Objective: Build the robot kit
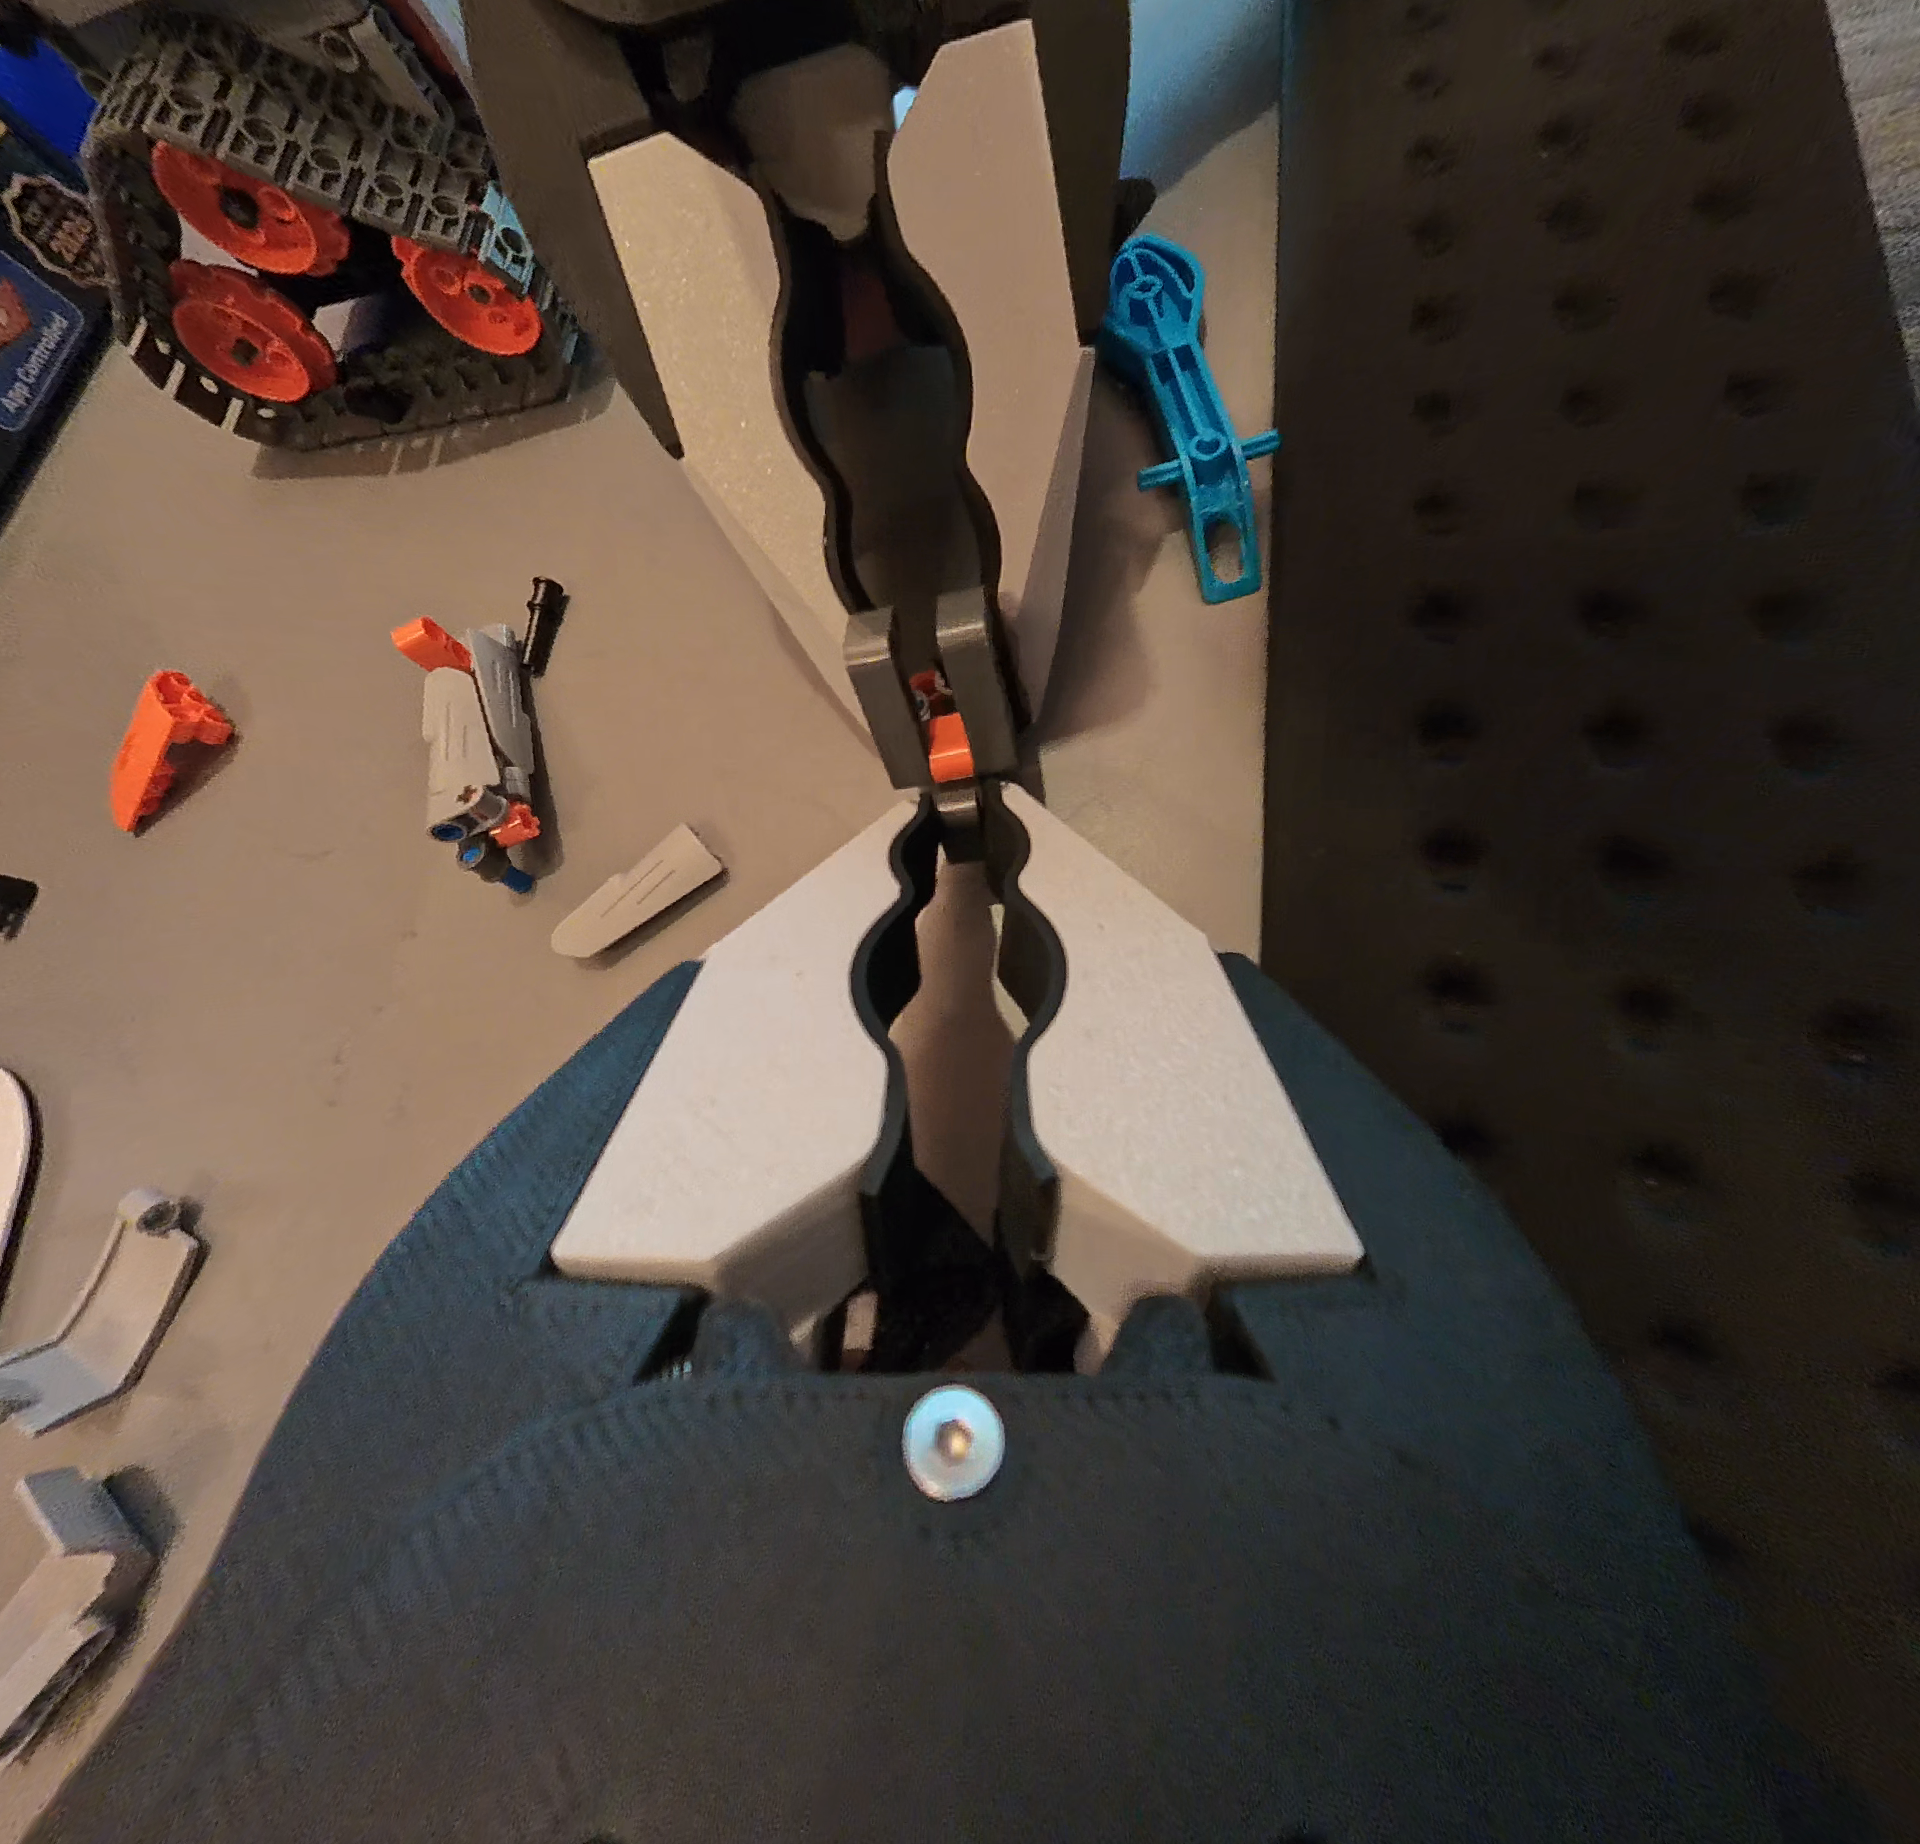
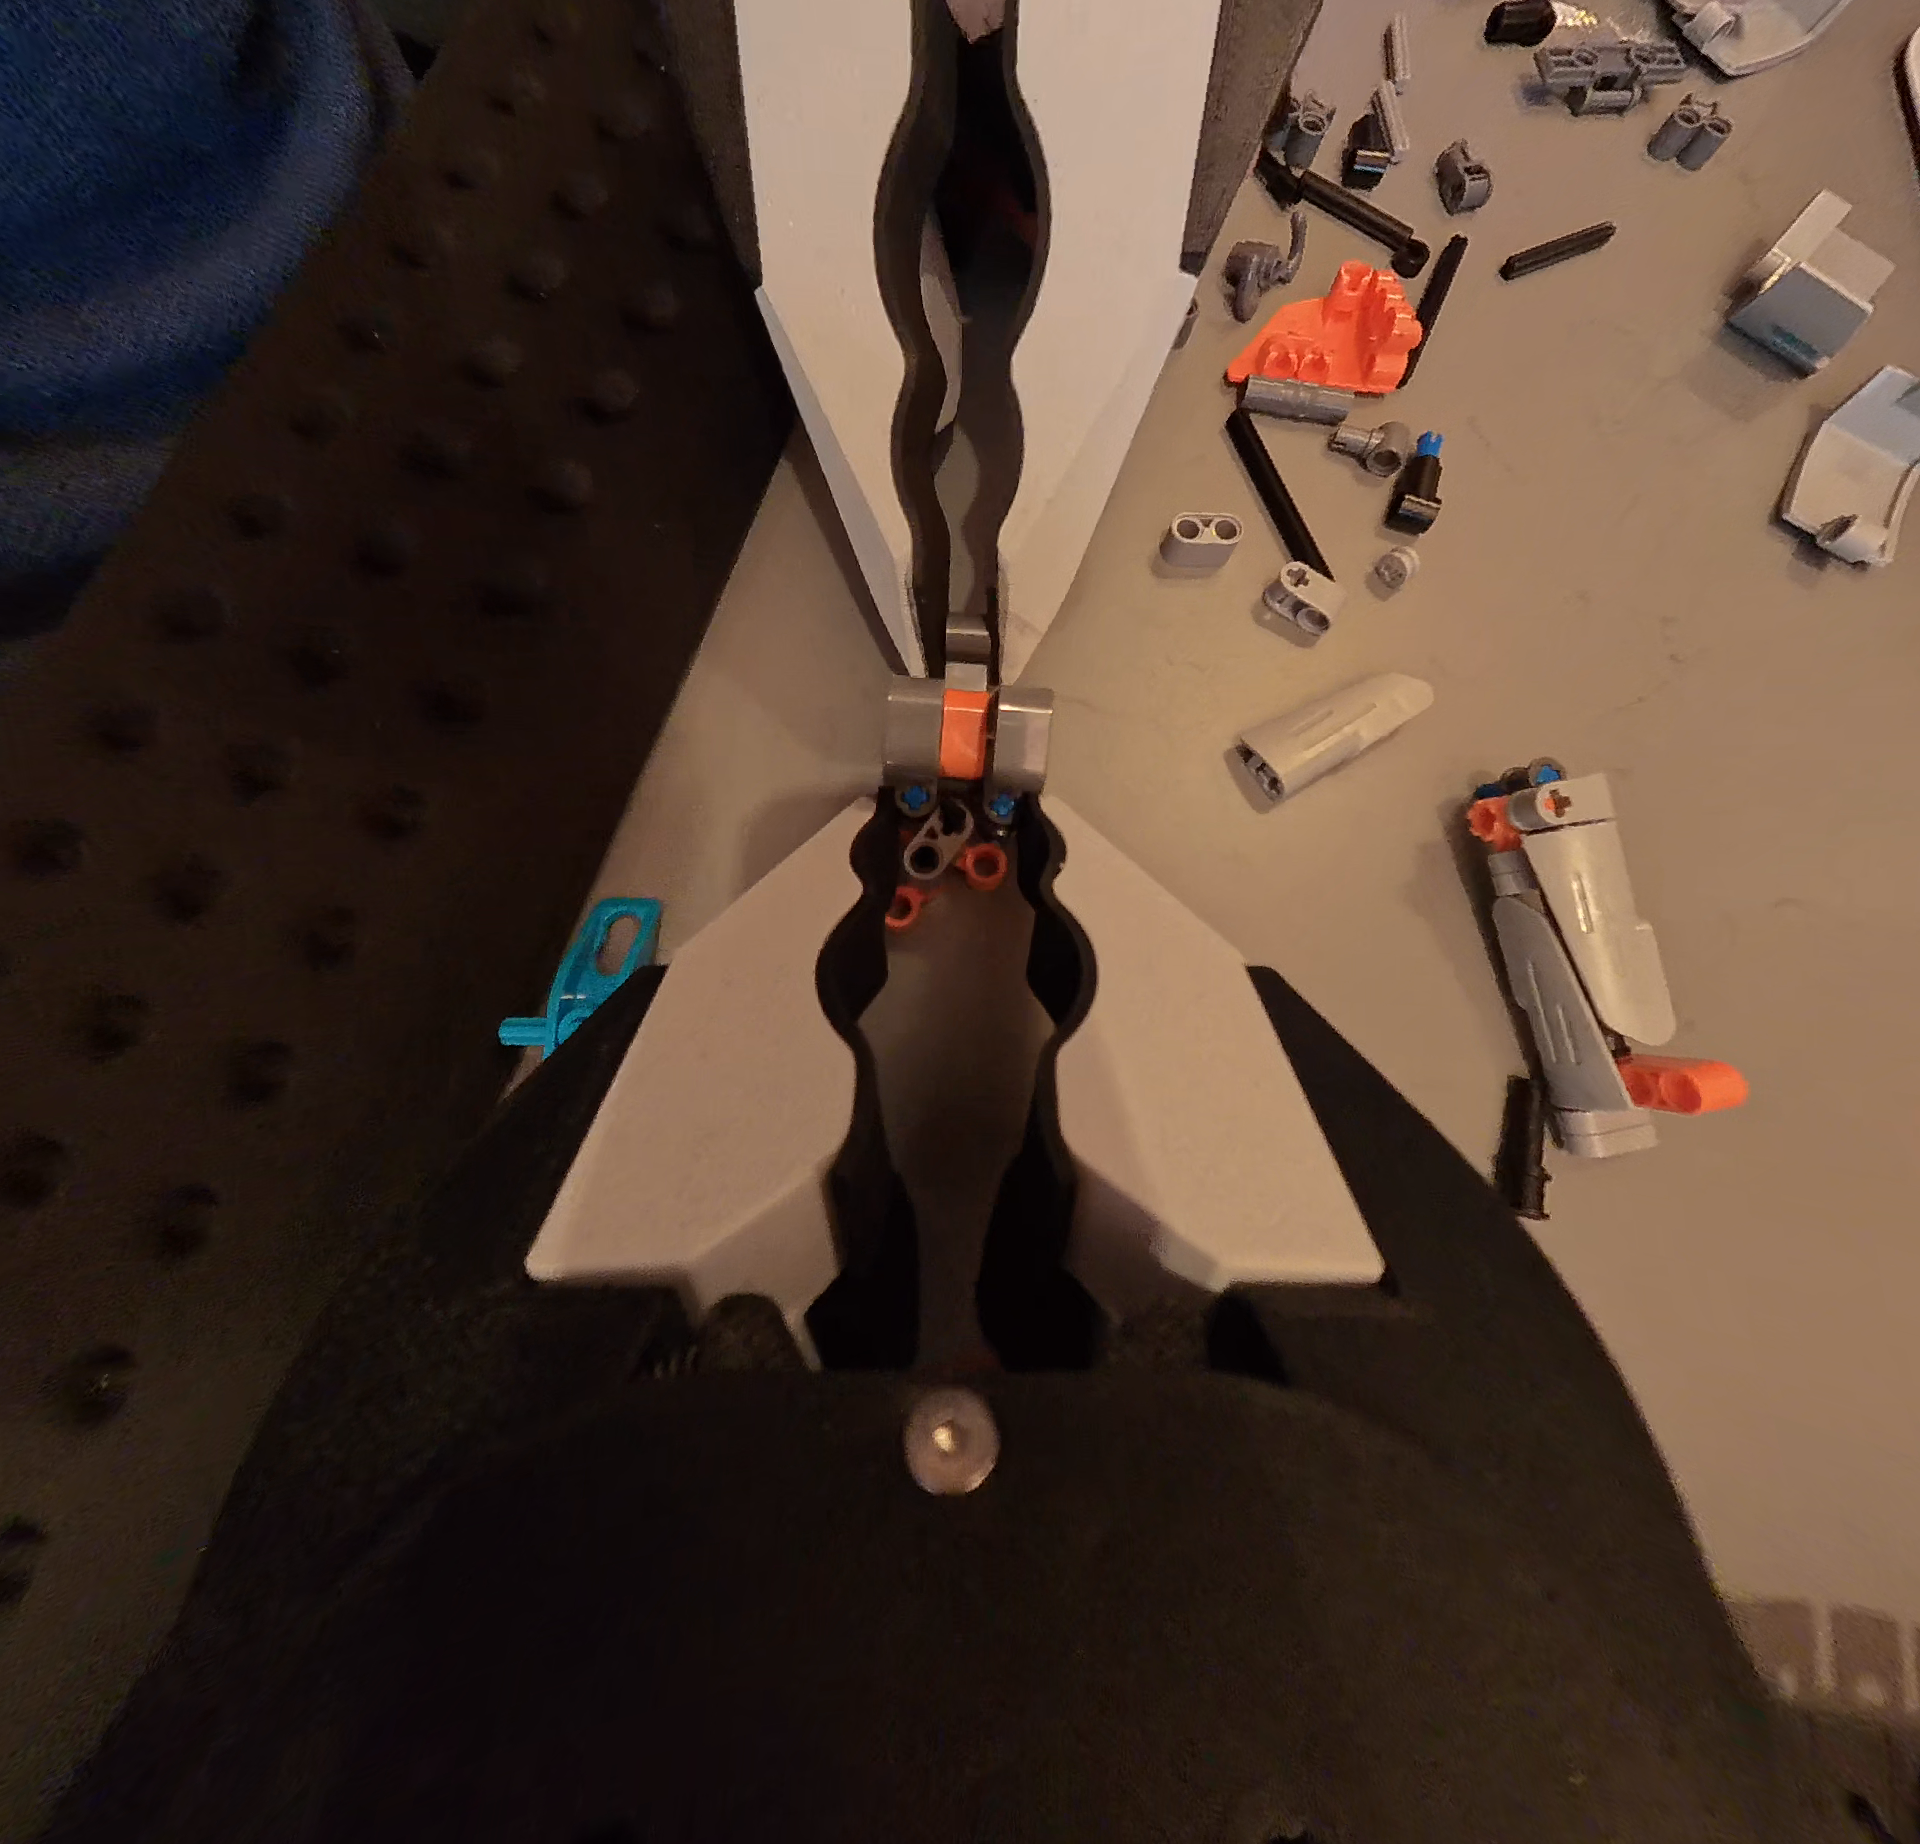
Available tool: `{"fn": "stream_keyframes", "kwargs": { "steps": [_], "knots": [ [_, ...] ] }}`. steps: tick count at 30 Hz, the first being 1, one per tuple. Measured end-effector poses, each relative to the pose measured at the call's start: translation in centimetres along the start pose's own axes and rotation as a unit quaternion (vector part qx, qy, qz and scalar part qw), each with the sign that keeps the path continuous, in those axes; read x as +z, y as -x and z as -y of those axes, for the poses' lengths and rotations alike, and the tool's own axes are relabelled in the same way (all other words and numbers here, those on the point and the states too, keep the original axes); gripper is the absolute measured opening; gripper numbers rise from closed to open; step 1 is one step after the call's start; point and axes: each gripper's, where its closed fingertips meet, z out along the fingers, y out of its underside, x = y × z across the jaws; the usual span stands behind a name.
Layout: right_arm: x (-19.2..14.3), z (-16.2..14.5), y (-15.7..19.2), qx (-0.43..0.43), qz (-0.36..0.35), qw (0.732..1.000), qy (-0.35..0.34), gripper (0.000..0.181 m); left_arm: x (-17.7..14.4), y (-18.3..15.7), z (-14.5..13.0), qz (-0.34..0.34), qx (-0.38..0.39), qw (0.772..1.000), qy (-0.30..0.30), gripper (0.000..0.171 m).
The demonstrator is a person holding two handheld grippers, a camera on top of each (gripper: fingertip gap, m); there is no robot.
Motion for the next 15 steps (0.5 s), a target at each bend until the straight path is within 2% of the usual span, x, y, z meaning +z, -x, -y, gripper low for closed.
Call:
{"fn": "stream_keyframes", "kwargs": {
  "steps": [5,7,8,10,13,15],
  "knots": [
    [0.1,0.1,0.0,0.006,0.007,1.0,-0.002,0.021,0.1,0.0,-0.4,-0.003,0.003,1.0,0.007,0.007],
    [-0.1,0.1,-0.1,0.009,0.007,1.0,-0.001,0.023,-0.1,0.3,0.0,-0.014,-0.03,0.999,-0.011,0.006],
    [-0.5,0.0,-0.6,0.01,-0.006,1.0,0.003,0.032,-0.4,0.8,0.2,-0.01,-0.044,0.999,-0.021,0.006],
    [-1.8,0.8,-1.0,0.014,-0.022,0.999,-0.022,0.033,-1.3,1.9,1.1,-0.008,-0.076,0.996,-0.051,0.006],
    [-3.0,1.2,-2.1,0.003,-0.073,0.997,-0.023,0.044,-2.0,2.8,2.1,-0.026,-0.139,0.986,-0.083,0.006],
    [-3.0,1.5,-2.5,-0.013,-0.103,0.995,-0.014,0.043,-2.4,3.3,2.5,-0.039,-0.175,0.979,-0.099,0.006]
  ]
}}
